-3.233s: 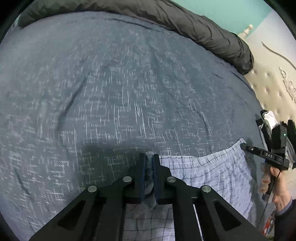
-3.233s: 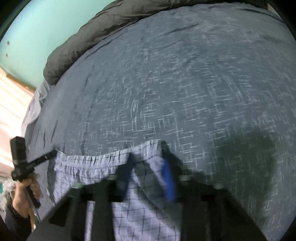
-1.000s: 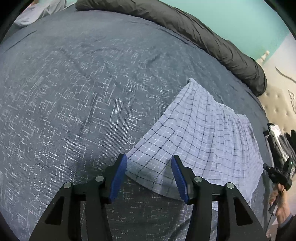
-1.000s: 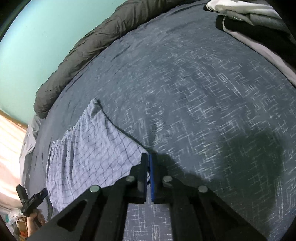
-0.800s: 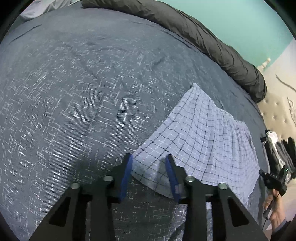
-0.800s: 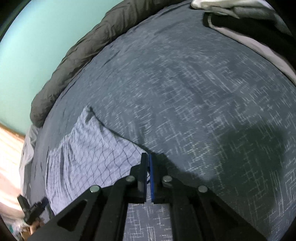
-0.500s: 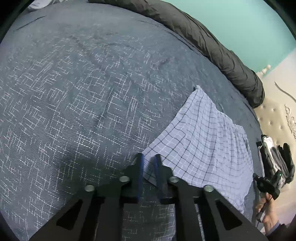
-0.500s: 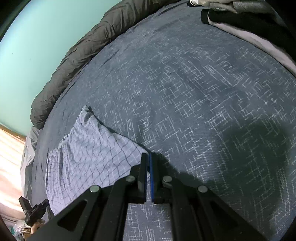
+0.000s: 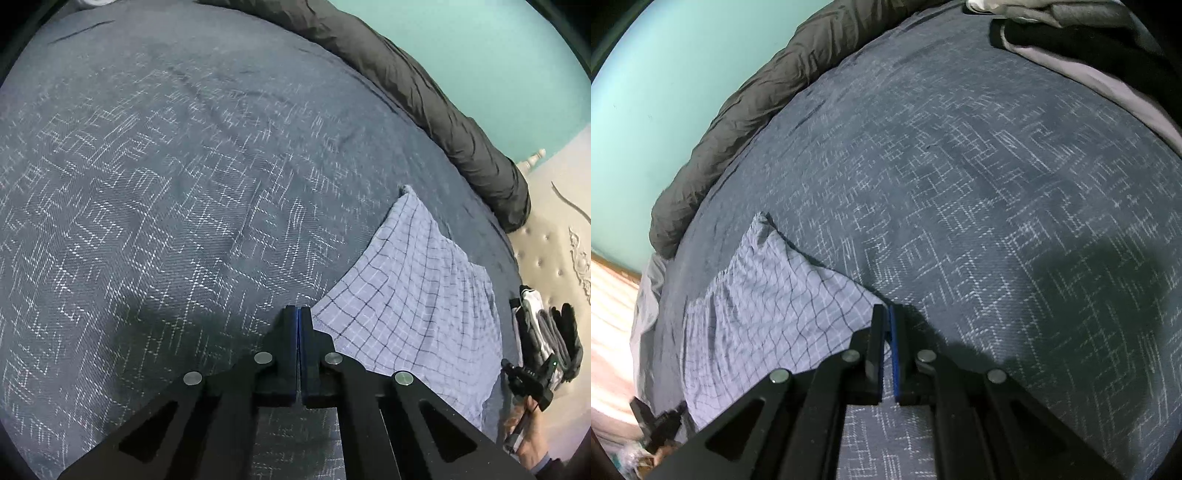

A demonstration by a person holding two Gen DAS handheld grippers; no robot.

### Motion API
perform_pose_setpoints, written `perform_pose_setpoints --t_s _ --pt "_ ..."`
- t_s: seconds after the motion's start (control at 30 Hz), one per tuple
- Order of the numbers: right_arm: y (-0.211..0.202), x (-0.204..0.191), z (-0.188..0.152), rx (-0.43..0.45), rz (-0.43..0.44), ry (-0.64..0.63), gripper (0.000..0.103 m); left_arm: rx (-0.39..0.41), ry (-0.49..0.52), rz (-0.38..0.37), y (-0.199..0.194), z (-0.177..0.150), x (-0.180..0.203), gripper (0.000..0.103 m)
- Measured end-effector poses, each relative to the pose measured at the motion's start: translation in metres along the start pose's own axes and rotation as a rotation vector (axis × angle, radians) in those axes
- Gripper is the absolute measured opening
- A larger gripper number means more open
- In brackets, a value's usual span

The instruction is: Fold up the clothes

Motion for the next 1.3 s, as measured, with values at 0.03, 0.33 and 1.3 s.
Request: perform_pose_setpoints --t_s 0.03,0.33,1.3 --pt "-0.006 -0.001 -0.002 0.017 -0.007 0.010 0.009 0.003 -0.001 0.001 -0.001 0.001 0.000 0.000" --pt "-0.047 -0.030 -0.041 0.133 0.069 0.091 0.031 0.012 0.008 0.003 -0.005 0.001 0.006 0.011" --pt "0.001 -0.081 -0.084 0.078 0.271 0.049 0.038 0.039 0.049 0.026 0.009 -0.003 0.027 0.004"
Point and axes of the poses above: each gripper's, at about its wrist camera, not at the fingertips, and y roughly the way its jaws point, x to its right, z to its top, the point moved 8 cm from there along y, roughly the way its jaws point, and after that the axes turned 4 degrees about -x, right-handed, at the moved point
